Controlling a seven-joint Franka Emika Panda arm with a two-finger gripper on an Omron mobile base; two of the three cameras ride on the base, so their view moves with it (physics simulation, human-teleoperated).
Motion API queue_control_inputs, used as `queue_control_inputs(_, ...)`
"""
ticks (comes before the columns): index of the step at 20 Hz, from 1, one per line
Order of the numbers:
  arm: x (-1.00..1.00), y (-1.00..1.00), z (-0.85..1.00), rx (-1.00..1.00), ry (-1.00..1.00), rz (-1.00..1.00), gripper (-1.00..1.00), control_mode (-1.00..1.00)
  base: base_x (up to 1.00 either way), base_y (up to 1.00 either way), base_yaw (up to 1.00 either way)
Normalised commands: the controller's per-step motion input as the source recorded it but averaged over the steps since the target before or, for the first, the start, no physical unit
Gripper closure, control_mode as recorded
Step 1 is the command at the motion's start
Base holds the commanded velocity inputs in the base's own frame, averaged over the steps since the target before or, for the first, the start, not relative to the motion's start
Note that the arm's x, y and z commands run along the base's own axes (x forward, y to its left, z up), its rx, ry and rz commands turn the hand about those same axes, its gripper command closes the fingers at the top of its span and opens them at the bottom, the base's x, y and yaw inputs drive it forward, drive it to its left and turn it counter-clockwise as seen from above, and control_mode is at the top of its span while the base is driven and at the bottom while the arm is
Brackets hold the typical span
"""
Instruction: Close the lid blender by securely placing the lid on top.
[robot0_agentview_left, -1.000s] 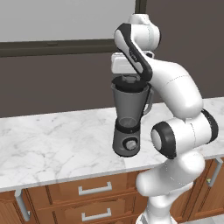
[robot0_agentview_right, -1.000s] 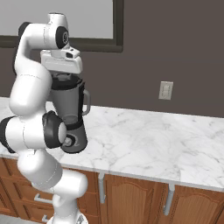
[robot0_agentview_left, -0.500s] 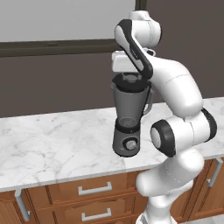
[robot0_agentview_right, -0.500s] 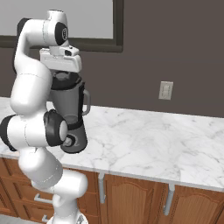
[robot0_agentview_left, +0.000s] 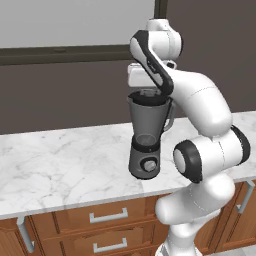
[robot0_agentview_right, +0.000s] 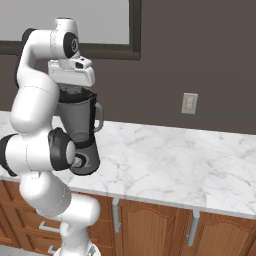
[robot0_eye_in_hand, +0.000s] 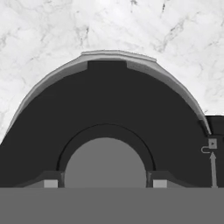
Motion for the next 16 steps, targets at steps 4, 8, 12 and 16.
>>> queue_control_inputs(4,-0.38,0.00,-0.33,0.00,-0.17,0.00,-1.00,-1.00,0.00,0.00,0.00)
queue_control_inputs(8,-0.57,0.00,-0.11,0.00,-0.32,0.00,-1.00,-1.00,0.00,0.00,0.00)
queue_control_inputs(12,-0.44,0.00,-0.06,0.00,-0.27,0.00,-1.00,-1.00,0.00,0.00,0.00)
queue_control_inputs(16,-0.03,0.00,-0.06,0.00,-0.02,0.00,-1.00,-1.00,0.00,0.00,0.00)
